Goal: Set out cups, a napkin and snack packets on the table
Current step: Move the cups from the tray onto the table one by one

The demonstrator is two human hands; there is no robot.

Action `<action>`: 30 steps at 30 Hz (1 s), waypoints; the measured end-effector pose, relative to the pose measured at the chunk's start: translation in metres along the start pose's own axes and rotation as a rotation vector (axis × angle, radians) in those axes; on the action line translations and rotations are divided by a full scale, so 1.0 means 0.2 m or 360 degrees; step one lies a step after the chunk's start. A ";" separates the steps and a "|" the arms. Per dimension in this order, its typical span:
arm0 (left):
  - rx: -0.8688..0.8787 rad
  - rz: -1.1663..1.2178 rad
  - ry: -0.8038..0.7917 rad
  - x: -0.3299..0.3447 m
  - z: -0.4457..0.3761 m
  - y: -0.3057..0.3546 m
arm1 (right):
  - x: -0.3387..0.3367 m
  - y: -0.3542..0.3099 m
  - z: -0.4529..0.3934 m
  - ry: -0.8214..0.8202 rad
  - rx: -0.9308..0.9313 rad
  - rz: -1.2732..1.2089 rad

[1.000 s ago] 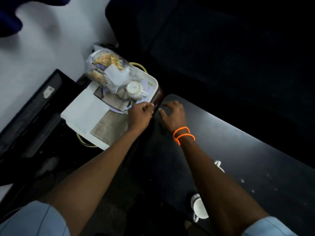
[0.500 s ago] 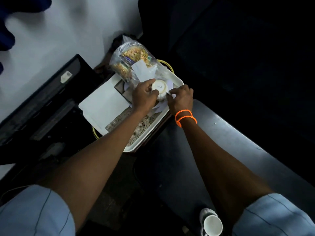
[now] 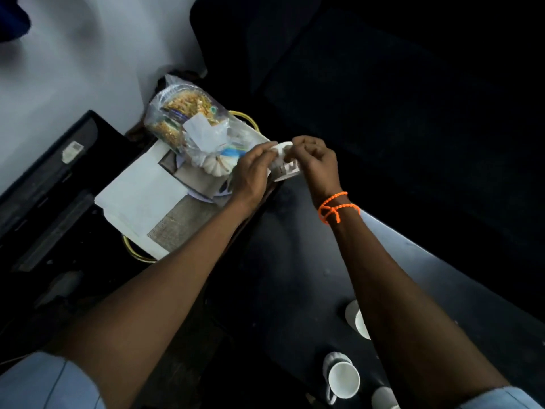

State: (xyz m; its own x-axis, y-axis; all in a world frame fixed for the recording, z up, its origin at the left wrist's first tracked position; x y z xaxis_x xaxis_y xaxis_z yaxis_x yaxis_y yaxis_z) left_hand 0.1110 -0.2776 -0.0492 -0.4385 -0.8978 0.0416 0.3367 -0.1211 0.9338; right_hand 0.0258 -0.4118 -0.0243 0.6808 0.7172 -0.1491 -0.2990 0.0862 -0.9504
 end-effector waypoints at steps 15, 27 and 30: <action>-0.0528 -0.0495 -0.0625 0.98 0.66 -0.55 | -1.17 0.56 0.53 0.0067 0.0624 -0.0347; -0.0624 -0.0776 -0.0927 1.44 1.25 -0.98 | -1.72 1.08 1.24 0.0388 0.0977 -0.0170; -0.0667 -0.0821 -0.0979 1.48 1.34 -1.05 | -1.75 1.18 1.35 0.0467 0.1008 -0.0244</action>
State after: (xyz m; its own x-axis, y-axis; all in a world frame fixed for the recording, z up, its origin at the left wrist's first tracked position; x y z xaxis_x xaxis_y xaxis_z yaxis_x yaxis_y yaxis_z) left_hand -0.3124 -0.4050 -0.1378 -0.9464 -0.3190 -0.0511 0.1980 -0.6979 0.6883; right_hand -0.4632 -0.4569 -0.1221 0.8715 0.4568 -0.1785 -0.4558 0.6199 -0.6387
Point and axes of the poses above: each hand's wrist, its own z-axis away from the middle knuckle, its own x-axis out of the palm, y = z × x, the point moved 8 cm from there along -z, towards the middle knuckle, and after that the axes turned 6 degrees about z, right-handed, at the moved point
